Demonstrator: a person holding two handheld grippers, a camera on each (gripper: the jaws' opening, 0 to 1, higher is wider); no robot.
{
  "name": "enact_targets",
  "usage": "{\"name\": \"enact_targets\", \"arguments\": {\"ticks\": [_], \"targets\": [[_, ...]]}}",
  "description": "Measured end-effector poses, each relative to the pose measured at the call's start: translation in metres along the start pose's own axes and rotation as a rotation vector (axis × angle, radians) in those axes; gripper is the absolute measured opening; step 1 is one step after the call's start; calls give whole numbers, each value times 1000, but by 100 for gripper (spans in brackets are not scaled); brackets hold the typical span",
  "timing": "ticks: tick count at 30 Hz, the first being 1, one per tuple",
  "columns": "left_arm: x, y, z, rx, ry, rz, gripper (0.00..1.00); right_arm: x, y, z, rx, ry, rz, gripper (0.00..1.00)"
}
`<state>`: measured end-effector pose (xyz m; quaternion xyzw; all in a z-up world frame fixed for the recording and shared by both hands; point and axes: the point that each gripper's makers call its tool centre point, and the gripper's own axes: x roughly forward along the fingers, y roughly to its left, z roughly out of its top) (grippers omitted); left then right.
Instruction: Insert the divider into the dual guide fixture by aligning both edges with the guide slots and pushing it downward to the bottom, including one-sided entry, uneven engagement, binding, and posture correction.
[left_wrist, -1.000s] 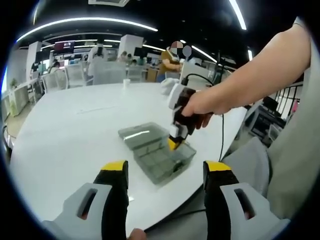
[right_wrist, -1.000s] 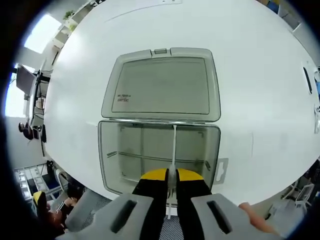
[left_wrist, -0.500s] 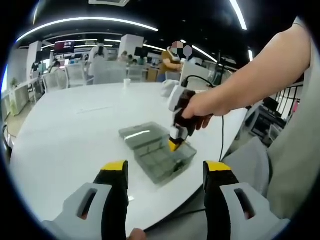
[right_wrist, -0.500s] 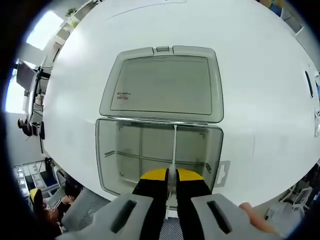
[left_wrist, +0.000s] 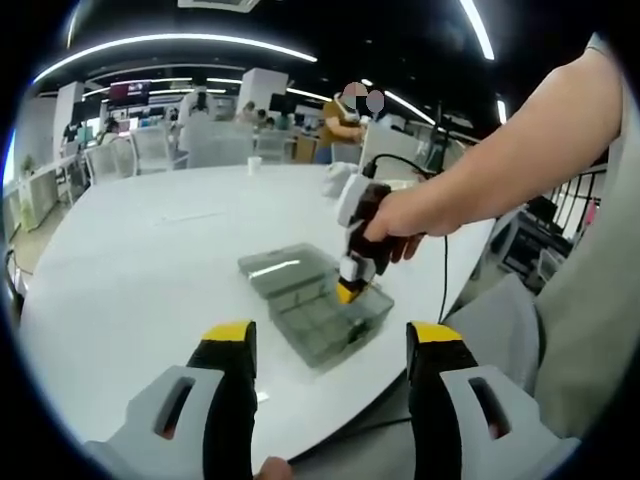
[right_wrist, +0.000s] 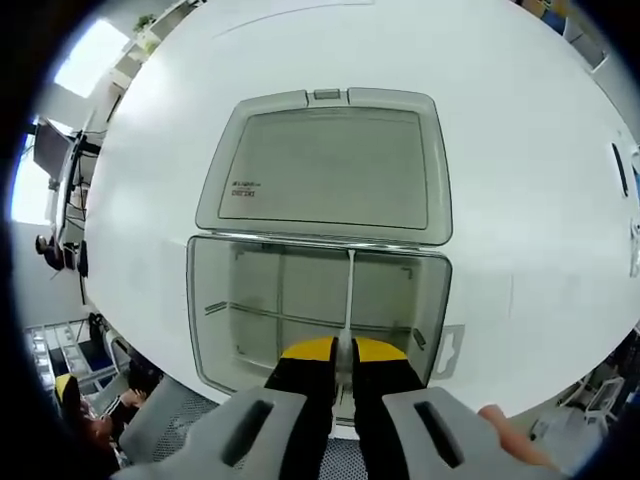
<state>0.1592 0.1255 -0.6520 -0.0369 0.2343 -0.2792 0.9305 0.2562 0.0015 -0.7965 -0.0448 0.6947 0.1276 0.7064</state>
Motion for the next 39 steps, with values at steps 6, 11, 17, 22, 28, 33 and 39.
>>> {"name": "enact_targets", "arguments": {"ticks": [6, 11, 17, 22, 28, 33, 39], "targets": [[0, -1, -1, -1, 2, -1, 59, 3, 0, 0, -4, -7, 0, 1], [0, -1, -1, -2, 3, -2, 59, 5, 0, -1, -12, -3, -2, 1], [0, 0, -2, -5, 4, -1, 59, 6, 1, -1, -34, 27, -14, 0], [-1, 1, -3, -7, 6, 1, 59, 7, 1, -2, -57, 60, -19, 0], [-1, 2, -4, -11, 7, 3, 59, 7, 2, -5, -79, 79, -27, 0], [-1, 2, -5, -12, 8, 4, 59, 11, 1, -2, -86, 80, -33, 0], [0, 2, -5, -12, 11, 4, 59, 14, 0, 0, -97, 68, -39, 0]]}}
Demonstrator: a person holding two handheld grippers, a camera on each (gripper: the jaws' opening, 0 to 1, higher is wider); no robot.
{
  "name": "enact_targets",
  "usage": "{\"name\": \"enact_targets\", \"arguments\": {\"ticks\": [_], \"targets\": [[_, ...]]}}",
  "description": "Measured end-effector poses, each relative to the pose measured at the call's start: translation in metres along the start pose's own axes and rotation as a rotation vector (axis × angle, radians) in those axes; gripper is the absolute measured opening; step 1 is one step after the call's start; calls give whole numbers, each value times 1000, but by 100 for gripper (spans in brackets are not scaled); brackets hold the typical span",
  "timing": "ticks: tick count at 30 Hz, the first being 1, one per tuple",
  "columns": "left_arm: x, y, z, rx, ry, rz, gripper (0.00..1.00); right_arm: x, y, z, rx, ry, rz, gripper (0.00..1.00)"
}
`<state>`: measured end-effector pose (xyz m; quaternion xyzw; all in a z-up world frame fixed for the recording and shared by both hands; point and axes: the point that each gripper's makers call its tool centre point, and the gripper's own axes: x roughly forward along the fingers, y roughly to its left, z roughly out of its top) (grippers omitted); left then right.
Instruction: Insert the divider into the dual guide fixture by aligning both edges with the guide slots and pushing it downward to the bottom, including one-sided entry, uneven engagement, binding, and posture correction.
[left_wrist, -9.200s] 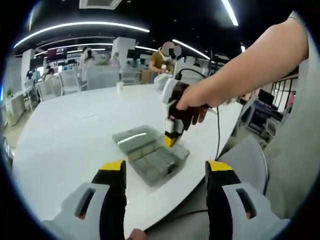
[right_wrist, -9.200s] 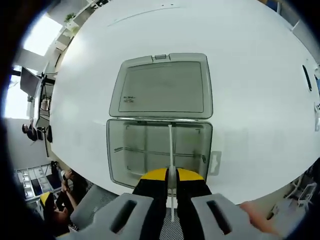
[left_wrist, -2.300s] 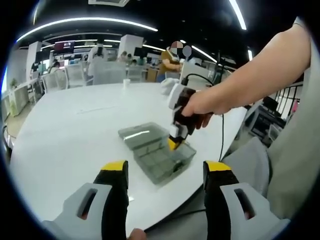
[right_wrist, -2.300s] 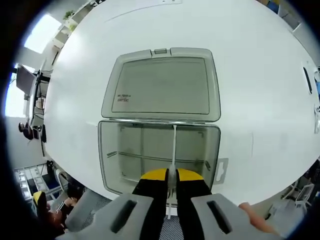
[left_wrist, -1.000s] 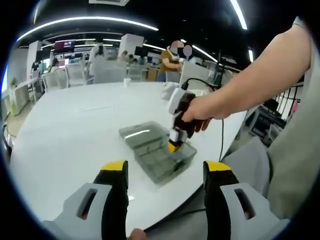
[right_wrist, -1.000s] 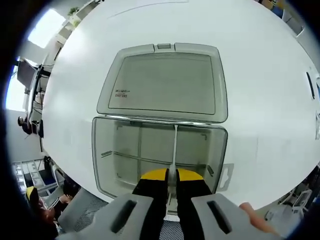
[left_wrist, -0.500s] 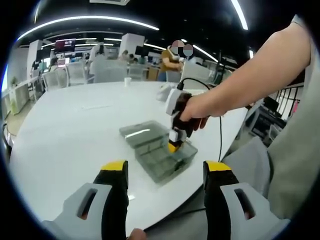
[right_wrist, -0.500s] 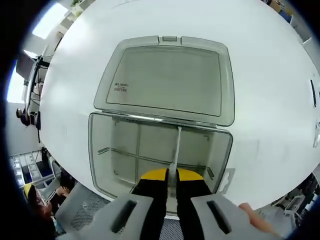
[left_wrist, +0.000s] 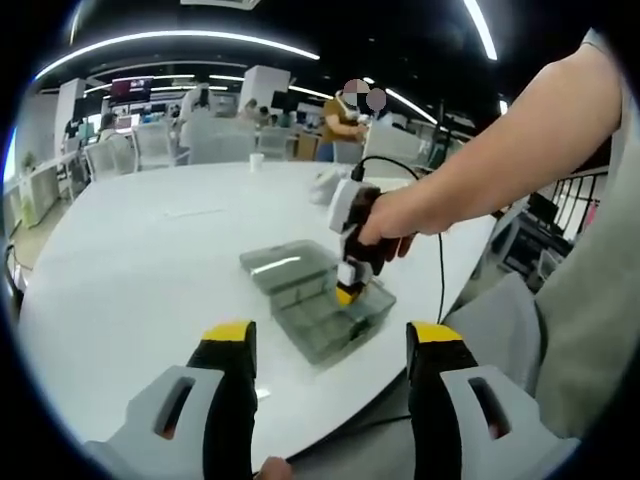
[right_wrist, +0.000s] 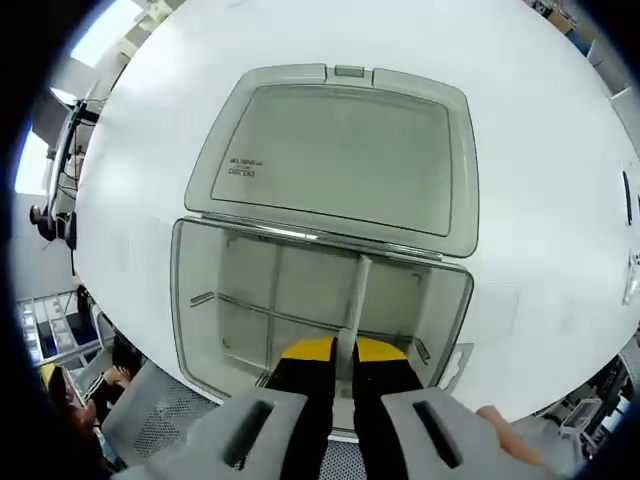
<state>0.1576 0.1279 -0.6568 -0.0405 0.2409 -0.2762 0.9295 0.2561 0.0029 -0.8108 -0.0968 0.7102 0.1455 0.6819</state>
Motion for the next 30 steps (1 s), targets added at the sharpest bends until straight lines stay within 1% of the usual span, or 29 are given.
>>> {"name": "enact_targets", "arguments": {"ticks": [10, 21, 30], "targets": [[1, -1, -3, -1, 7, -2, 59, 3, 0, -2, -14, -26, -7, 0], [1, -1, -2, 5, 12, 0, 59, 9, 0, -1, -15, -50, -3, 0], [0, -1, -4, 5, 21, 3, 58, 7, 0, -3, -13, -54, -4, 0]]}}
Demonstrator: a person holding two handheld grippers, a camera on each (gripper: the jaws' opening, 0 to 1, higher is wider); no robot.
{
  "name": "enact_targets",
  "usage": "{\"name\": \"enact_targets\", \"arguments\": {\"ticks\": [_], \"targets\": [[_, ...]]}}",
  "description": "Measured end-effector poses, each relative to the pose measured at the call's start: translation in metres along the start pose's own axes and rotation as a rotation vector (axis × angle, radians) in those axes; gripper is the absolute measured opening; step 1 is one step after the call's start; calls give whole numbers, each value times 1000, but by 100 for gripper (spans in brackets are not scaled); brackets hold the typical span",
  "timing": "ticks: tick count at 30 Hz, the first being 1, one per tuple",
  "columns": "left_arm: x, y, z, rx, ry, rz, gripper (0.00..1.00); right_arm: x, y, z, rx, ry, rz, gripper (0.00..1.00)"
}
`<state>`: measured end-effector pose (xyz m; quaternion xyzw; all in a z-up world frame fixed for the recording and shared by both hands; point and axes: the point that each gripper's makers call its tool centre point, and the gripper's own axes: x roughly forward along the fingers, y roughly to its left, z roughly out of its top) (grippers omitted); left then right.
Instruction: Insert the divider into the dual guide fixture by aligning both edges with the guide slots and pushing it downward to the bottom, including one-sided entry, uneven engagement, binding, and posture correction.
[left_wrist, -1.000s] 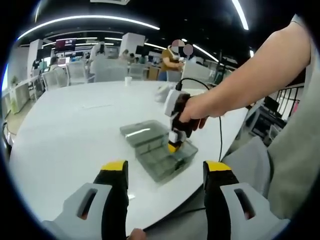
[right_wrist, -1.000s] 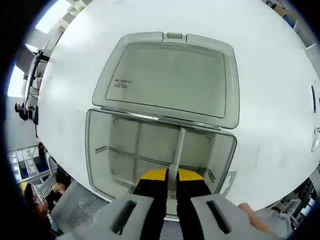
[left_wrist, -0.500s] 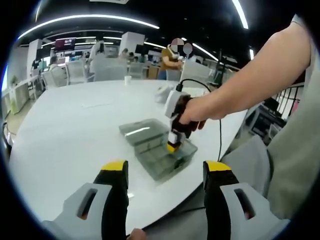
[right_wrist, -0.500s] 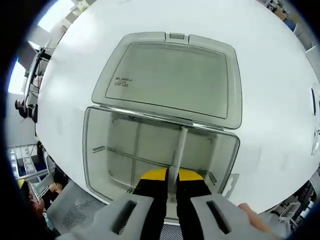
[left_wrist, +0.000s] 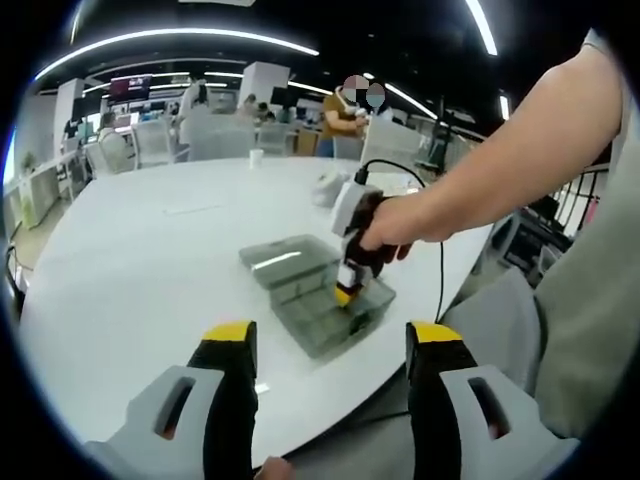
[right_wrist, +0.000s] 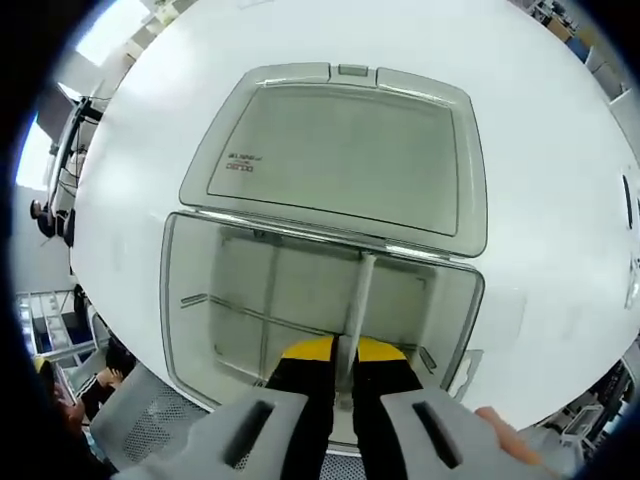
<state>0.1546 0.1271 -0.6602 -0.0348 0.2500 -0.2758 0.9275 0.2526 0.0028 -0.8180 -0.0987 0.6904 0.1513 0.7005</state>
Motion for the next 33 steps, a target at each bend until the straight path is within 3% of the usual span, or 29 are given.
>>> {"name": "enact_targets", "arguments": {"ticks": [16, 33], "targets": [[-4, -2, -2, 9, 10, 7, 58, 1, -2, 1, -22, -47, -26, 0], [-12, -9, 0, 37, 22, 13, 58, -1, -1, 3, 34, -60, 57, 4]]}}
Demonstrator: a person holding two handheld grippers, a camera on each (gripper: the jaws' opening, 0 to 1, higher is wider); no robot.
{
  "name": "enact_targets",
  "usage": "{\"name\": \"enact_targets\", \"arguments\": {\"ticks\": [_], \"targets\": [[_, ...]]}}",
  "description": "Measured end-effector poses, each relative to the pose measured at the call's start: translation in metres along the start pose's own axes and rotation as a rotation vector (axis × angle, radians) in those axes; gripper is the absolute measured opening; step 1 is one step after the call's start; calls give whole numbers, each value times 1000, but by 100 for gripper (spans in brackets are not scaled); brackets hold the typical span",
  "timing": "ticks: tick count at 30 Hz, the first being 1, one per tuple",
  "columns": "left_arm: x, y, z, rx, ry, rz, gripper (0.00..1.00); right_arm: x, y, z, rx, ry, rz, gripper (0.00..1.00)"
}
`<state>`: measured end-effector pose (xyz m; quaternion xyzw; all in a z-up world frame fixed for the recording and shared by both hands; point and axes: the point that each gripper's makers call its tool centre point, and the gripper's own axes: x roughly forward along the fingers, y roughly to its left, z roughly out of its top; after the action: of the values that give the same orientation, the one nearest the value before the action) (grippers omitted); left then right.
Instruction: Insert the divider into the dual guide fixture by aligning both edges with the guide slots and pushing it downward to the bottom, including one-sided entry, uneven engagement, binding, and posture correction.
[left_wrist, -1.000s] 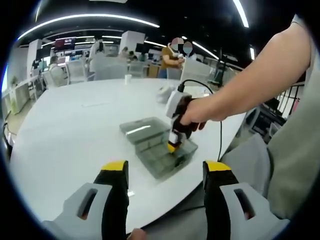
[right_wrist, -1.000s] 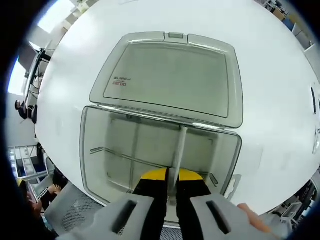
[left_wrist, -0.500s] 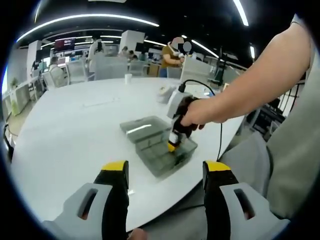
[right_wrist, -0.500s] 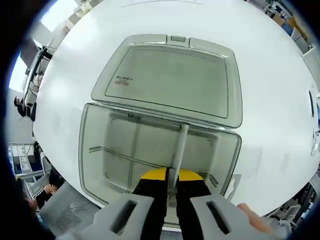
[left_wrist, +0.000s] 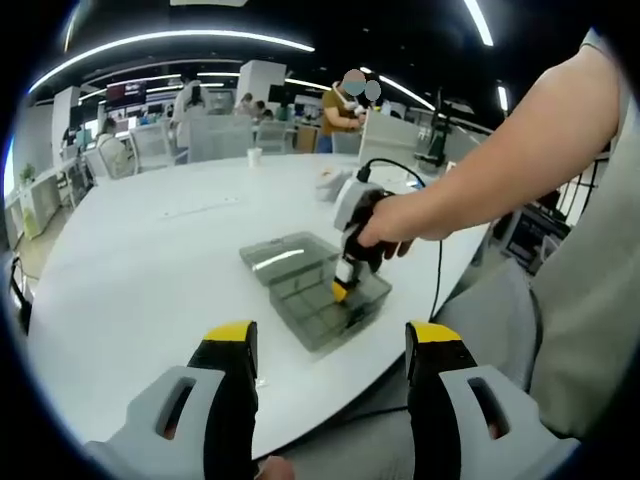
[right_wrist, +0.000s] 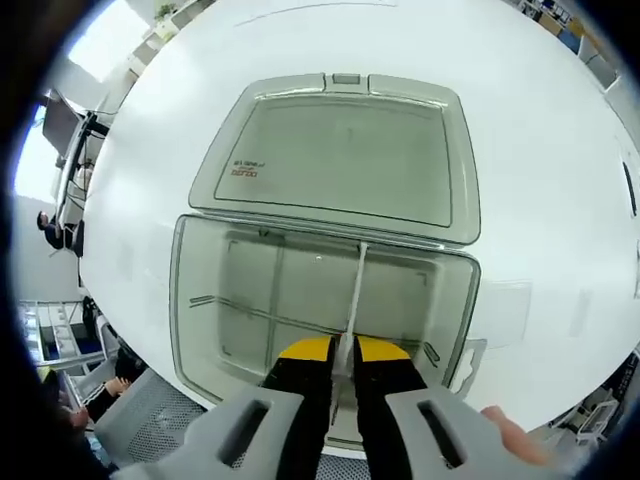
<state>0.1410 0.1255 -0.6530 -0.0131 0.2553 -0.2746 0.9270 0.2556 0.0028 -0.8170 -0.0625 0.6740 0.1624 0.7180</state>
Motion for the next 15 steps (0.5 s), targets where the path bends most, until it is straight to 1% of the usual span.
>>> {"name": "enact_targets", "arguments": {"ticks": [3, 6, 12, 15], "targets": [[0, -3, 2, 3, -2, -1, 58, -4, -1, 4, 28, -16, 19, 6], [1, -7, 3, 7, -6, -5, 58, -9, -3, 6, 24, -30, 19, 9], [2, -10, 4, 10, -10, -11, 58, -13, -4, 7, 44, -28, 23, 8], [2, -11, 5, 11, -14, -10, 58, -16, -1, 6, 36, -21, 22, 5]]}}
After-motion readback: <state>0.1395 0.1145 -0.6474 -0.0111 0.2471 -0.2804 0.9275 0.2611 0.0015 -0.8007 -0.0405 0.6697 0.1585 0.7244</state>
